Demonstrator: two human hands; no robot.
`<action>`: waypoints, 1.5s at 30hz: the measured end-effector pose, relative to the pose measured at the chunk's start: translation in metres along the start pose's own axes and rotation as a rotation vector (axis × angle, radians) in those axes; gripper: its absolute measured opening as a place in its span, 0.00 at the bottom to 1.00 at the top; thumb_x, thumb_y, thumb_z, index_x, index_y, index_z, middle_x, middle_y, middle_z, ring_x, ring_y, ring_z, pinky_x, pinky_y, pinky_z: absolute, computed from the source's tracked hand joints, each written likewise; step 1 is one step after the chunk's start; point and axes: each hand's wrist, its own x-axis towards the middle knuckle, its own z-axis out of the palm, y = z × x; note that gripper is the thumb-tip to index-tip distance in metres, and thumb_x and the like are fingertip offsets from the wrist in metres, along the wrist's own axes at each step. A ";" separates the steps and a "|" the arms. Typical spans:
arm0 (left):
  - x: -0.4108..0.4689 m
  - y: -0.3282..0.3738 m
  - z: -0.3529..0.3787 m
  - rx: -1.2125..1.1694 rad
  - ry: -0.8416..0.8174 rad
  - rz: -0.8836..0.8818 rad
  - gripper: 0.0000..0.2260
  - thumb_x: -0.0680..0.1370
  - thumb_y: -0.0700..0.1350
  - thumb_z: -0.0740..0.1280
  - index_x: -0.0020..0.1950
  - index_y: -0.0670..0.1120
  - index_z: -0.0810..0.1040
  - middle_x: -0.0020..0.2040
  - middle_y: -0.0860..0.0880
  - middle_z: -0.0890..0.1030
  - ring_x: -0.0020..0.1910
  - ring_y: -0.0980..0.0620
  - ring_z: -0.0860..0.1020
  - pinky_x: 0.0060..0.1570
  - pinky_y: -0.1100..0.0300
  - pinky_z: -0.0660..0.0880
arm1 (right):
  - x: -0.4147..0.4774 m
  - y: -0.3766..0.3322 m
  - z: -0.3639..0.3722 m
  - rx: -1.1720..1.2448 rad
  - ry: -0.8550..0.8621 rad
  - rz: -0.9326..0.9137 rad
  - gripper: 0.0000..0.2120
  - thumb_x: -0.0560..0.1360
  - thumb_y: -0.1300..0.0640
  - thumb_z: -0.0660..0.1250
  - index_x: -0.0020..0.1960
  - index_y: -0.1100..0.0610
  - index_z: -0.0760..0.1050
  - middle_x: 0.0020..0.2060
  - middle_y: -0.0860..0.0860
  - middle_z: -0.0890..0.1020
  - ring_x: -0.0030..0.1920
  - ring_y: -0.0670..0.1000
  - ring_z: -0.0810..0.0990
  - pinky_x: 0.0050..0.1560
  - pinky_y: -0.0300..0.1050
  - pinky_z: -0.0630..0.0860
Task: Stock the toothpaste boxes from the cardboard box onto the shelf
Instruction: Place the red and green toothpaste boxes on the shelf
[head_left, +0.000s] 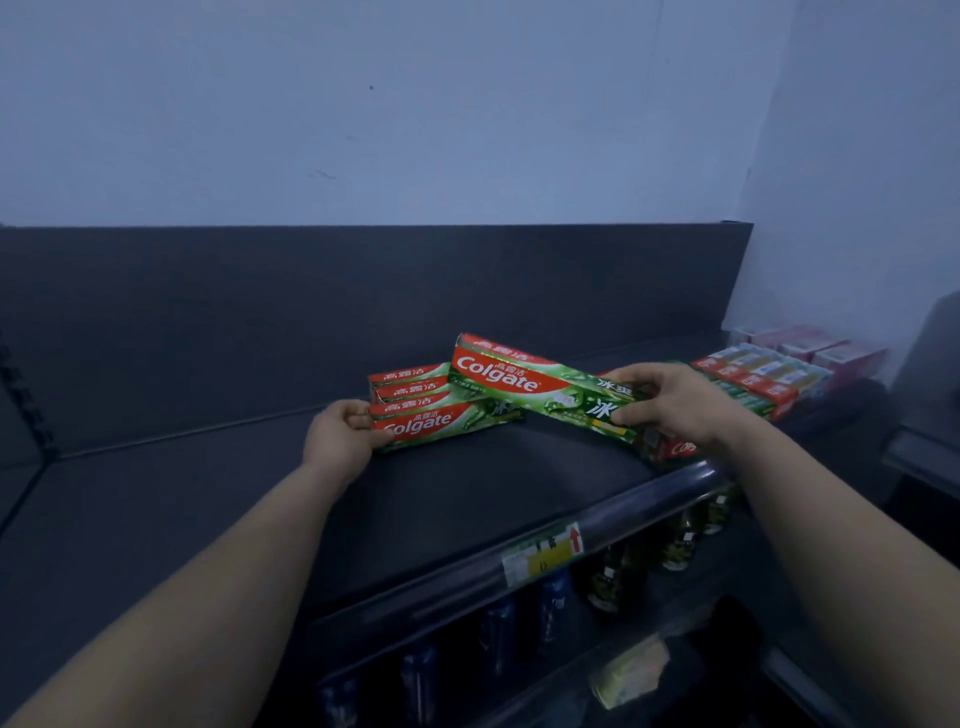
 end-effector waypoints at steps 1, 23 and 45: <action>0.002 0.000 0.001 0.007 -0.010 0.004 0.14 0.71 0.32 0.73 0.50 0.44 0.74 0.41 0.51 0.78 0.48 0.51 0.77 0.51 0.59 0.73 | 0.005 0.001 0.000 -0.021 -0.029 -0.003 0.22 0.67 0.67 0.75 0.59 0.55 0.79 0.55 0.53 0.82 0.55 0.54 0.80 0.61 0.51 0.75; -0.008 0.007 -0.019 -0.080 0.089 -0.028 0.08 0.79 0.43 0.66 0.57 0.44 0.77 0.55 0.45 0.80 0.56 0.47 0.78 0.57 0.51 0.76 | 0.083 0.001 0.060 -0.356 -0.152 -0.048 0.29 0.69 0.69 0.73 0.68 0.56 0.71 0.64 0.52 0.76 0.65 0.53 0.73 0.66 0.47 0.70; -0.048 0.022 -0.009 0.487 0.102 0.388 0.16 0.78 0.45 0.66 0.66 0.46 0.74 0.62 0.50 0.77 0.61 0.52 0.75 0.58 0.59 0.70 | 0.046 -0.024 0.070 -0.627 -0.064 -0.335 0.30 0.78 0.49 0.64 0.76 0.52 0.58 0.76 0.52 0.58 0.77 0.52 0.53 0.75 0.51 0.53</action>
